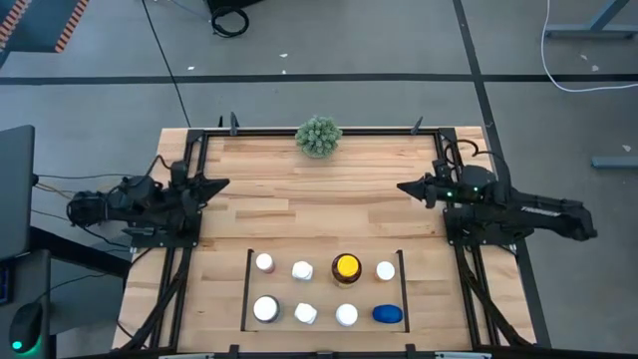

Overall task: Pick and place medicine bottles onto shelf by color
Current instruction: Return to Home Position

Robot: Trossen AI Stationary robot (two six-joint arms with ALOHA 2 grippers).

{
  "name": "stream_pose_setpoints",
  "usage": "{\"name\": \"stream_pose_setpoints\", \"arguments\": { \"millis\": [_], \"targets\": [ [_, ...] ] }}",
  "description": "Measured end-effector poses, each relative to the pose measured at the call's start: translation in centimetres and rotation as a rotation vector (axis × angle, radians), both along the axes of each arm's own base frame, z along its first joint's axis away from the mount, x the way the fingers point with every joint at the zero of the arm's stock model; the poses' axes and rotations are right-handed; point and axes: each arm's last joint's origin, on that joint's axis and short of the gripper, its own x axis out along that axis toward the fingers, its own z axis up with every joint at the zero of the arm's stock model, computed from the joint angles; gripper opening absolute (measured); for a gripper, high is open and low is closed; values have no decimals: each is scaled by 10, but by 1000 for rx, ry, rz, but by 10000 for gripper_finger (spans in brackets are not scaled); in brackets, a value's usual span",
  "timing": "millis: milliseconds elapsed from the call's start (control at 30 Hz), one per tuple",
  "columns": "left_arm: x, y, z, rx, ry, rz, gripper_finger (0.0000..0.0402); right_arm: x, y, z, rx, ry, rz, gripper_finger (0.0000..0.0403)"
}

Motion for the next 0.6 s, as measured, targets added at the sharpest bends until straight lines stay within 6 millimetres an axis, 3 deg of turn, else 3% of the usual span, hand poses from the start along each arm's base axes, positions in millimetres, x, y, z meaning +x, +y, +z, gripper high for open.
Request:
{"name": "stream_pose_setpoints", "arguments": {
  "millis": [233, 300, 467, 600],
  "targets": [
    [10, -1, -27, 25, 26, 6, 1, 4, -12, -37, 16, -110, -77, 4],
    [16, -2, -45, 18, 47, 0, 1, 5, -12, -48, 3, -115, -93, 4],
    [28, -4, -77, 8, -31, -41, 0, 9, -10, -57, -85, 4, -60, 4],
    [28, -4, -81, 41, 25, -40, 0, 12, -6, -61, -90, 48, -24, 4]
  ]
}}
